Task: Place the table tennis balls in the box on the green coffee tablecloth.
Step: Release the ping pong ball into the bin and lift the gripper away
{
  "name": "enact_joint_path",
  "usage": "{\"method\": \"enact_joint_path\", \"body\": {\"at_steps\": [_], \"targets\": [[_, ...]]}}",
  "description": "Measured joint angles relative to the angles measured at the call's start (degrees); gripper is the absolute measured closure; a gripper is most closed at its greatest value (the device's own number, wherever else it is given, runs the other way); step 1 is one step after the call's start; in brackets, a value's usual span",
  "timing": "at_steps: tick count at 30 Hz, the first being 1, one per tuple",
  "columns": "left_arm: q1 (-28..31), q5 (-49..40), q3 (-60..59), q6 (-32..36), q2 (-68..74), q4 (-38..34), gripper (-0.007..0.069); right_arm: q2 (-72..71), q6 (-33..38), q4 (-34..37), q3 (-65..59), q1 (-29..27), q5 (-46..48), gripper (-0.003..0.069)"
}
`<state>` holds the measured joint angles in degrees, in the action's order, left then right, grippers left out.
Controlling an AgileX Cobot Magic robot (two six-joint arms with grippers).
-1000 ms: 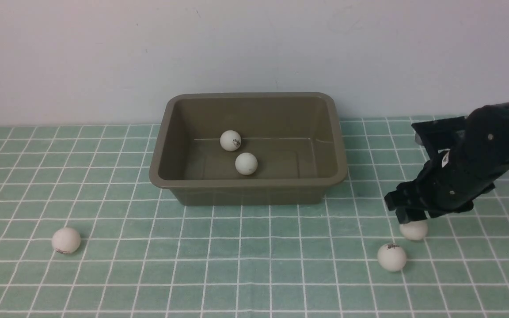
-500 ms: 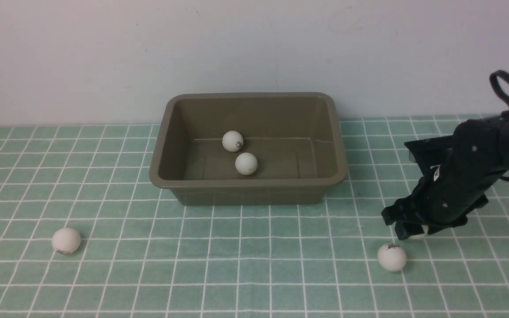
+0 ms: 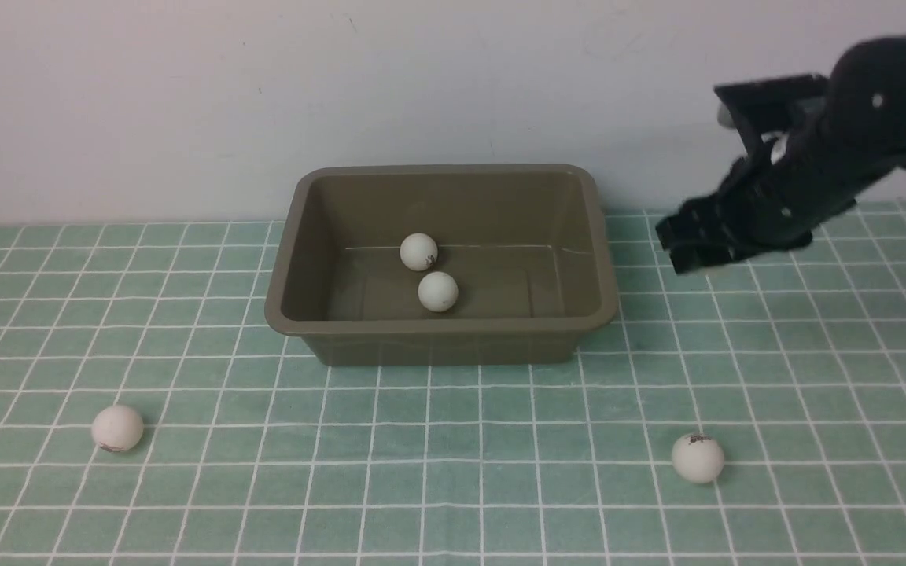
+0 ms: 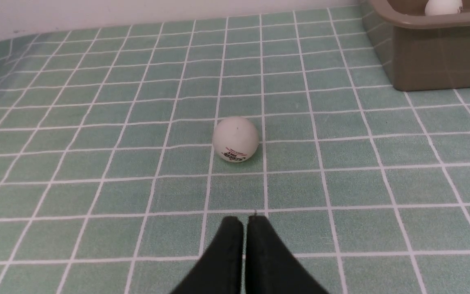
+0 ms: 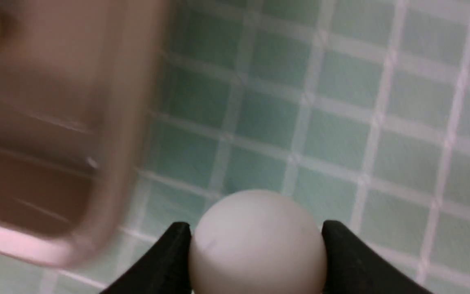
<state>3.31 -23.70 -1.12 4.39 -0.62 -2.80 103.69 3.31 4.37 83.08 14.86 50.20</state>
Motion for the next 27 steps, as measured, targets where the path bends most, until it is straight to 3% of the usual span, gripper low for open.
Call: {"method": "enact_joint_path", "body": {"at_steps": [11, 16, 27], "targets": [[0.0, 0.0, 0.0, 0.0, 0.0, 0.0, 0.0629, 11.82, 0.88, 2.26, 18.76, 10.89, 2.76, 0.0293], [0.0, 0.0, 0.0, 0.0, 0.0, 0.0, 0.0629, 17.35, 0.96, 2.26, 23.67, 12.25, 4.28, 0.0293], [0.0, 0.0, 0.0, 0.0, 0.0, 0.0, 0.0629, 21.29, 8.02, 3.76, 26.11, 12.79, 2.35, 0.0286]]}}
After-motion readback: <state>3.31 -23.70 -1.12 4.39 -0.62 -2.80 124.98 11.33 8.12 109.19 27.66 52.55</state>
